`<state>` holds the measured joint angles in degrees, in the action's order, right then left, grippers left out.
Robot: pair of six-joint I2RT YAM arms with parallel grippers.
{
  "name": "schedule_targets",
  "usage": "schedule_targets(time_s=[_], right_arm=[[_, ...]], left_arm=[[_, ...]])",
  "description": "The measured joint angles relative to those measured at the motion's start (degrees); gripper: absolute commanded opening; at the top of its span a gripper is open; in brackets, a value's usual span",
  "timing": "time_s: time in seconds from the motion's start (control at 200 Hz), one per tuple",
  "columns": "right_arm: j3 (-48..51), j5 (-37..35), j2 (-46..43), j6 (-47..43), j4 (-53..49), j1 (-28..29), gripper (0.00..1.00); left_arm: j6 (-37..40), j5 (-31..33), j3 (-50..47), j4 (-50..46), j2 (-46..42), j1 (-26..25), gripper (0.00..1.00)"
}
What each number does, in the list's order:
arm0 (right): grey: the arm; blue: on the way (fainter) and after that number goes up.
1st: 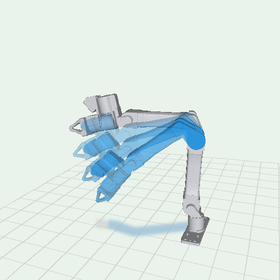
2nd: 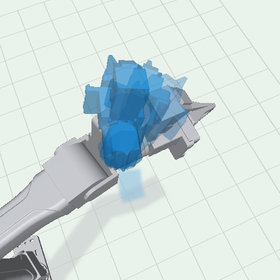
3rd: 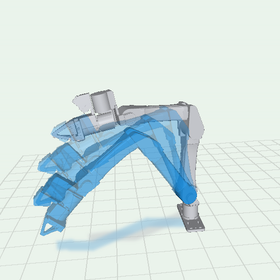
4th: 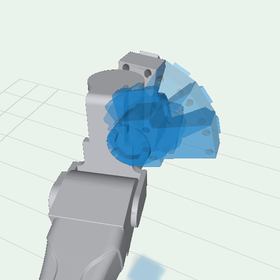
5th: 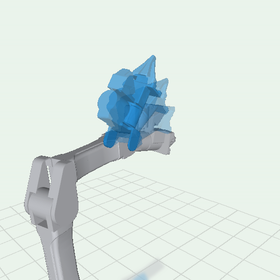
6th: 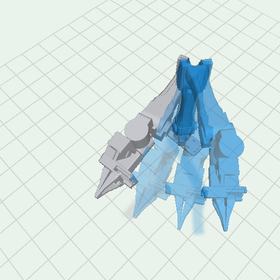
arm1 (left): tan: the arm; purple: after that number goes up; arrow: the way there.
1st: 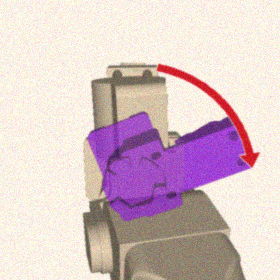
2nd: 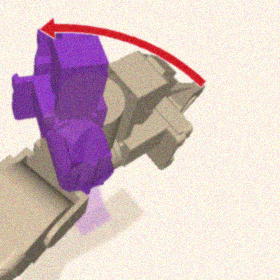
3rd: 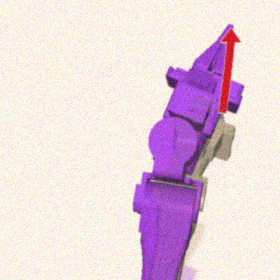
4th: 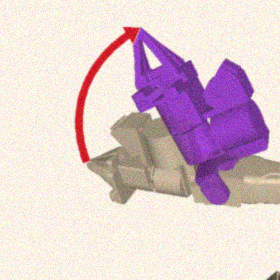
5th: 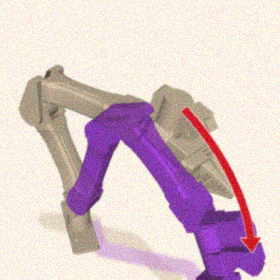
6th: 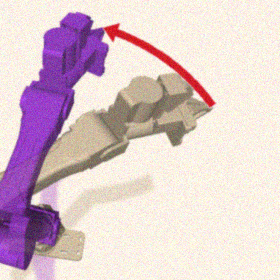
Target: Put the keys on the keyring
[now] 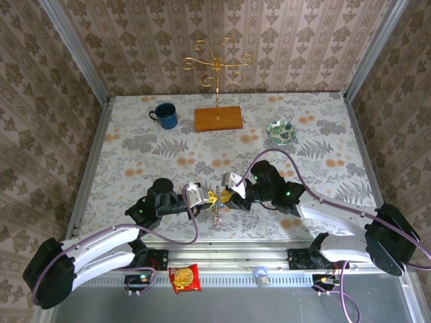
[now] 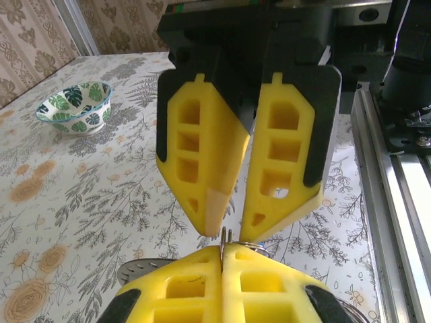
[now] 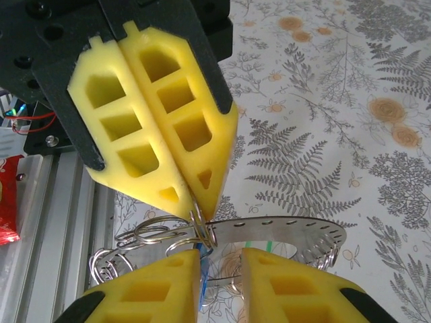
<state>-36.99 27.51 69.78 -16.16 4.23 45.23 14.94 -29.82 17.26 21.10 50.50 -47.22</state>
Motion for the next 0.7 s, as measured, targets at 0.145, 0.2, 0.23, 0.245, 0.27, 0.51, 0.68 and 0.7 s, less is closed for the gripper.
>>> schedule_targets(time_s=[0.145, 0.2, 0.23, 0.245, 0.27, 0.51, 0.68, 0.7], right_arm=[[0.00, 0.42, 0.59, 0.17, 0.76, 0.00, 0.22], [0.00, 0.44, 0.76, 0.31, 1.36, 0.00, 0.22], [0.00, 0.44, 0.87, 0.33, 1.64, 0.00, 0.21], [0.00, 0.44, 0.90, 0.35, 1.79, 0.00, 0.21], [0.00, 0.44, 0.96, 0.35, 1.92, 0.00, 0.21], [-0.02, 1.81, 1.81, 0.46, 3.04, 0.02, 0.09], [-0.13, 2.58, 2.32, -0.09, 2.62, -0.11, 0.00], [-0.28, 2.60, 2.32, -0.20, 2.29, -0.11, 0.00]], left_arm=[[-0.22, -0.15, 0.00, 0.17, 0.00, 0.00, 0.00], [-0.35, -0.24, 0.00, 0.28, 0.00, 0.00, 0.00], [-0.37, -0.28, 0.00, 0.35, 0.00, 0.00, 0.00], [-0.39, -0.28, 0.00, 0.37, 0.00, 0.00, 0.00], [-0.39, -0.28, 0.00, 0.39, 0.00, 0.00, 0.00], [-0.42, -0.24, -0.07, 0.48, 0.00, 0.00, 0.00], [-0.85, 0.17, -0.44, 0.72, 0.00, 0.04, 0.05], [-0.85, 0.24, -0.44, 0.72, 0.00, 0.04, 0.07]])
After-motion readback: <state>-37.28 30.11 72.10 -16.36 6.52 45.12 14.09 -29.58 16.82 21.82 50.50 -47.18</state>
